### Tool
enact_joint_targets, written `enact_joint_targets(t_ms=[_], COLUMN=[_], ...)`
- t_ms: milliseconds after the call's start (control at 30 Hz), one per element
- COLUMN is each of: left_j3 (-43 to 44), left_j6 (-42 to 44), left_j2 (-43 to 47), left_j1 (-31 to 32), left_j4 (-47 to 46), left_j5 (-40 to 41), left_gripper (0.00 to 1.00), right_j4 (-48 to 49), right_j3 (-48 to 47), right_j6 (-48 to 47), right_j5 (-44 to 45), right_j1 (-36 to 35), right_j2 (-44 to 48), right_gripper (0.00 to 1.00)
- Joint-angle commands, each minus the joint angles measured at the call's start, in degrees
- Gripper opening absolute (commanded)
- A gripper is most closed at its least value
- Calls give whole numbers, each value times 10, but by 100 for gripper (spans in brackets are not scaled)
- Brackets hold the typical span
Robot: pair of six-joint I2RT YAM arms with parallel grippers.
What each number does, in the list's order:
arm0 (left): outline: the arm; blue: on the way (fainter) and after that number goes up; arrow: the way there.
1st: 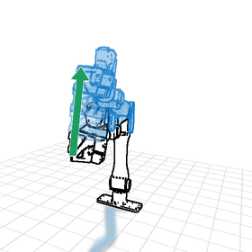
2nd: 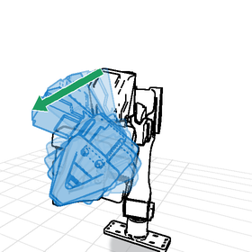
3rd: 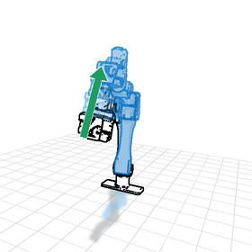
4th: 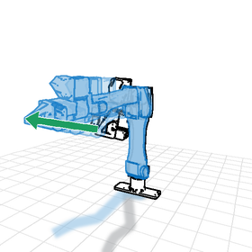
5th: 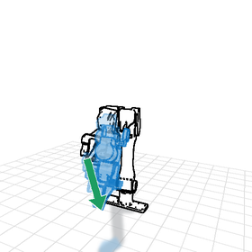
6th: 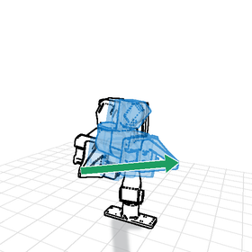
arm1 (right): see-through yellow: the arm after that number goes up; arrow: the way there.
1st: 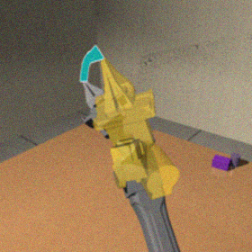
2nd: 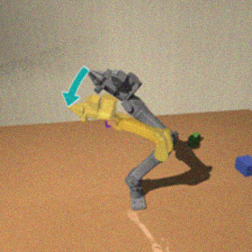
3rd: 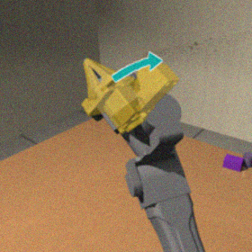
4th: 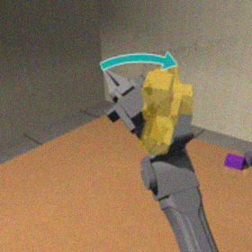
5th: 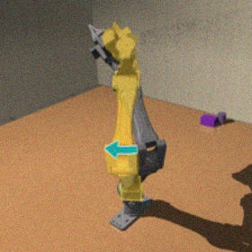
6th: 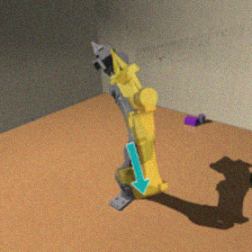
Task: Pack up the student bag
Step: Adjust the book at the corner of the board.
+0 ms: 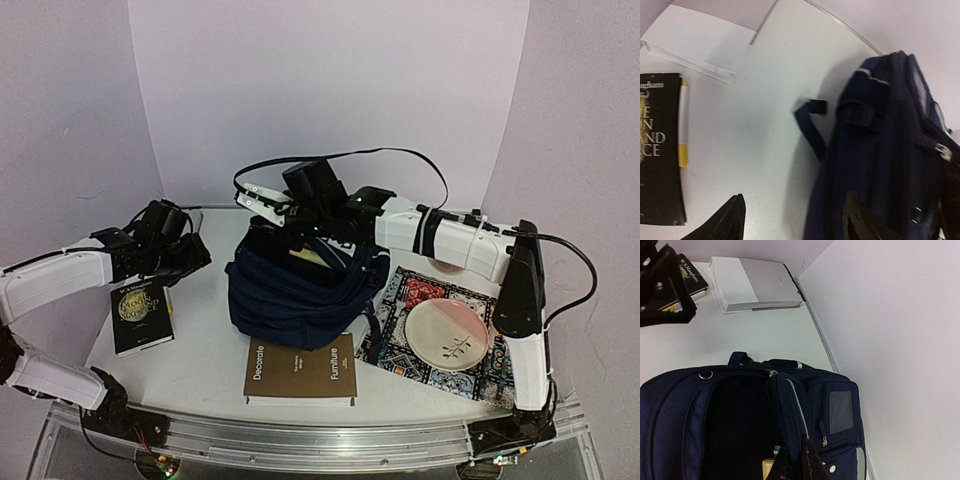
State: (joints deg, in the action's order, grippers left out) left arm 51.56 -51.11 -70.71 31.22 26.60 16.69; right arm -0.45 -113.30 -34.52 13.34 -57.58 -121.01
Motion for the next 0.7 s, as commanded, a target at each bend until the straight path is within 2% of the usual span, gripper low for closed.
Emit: enact_joint_targets(t_ms=[0, 333, 667], left_j3=[-8, 50, 116], left_j6=[66, 120, 134], left_j2=[-41, -201, -307], left_j1=[-59, -107, -127], left_j4=[42, 46, 53], left_j5=[8, 42, 78], left_gripper=[69, 77, 79], right_j4=[57, 58, 61], right_j3=[-21, -11, -2], right_j6=[0, 2, -2], right_j5=[3, 4, 7], right_j1=[-8, -8, -9], right_j2=[8, 12, 17], right_gripper=[0, 0, 0])
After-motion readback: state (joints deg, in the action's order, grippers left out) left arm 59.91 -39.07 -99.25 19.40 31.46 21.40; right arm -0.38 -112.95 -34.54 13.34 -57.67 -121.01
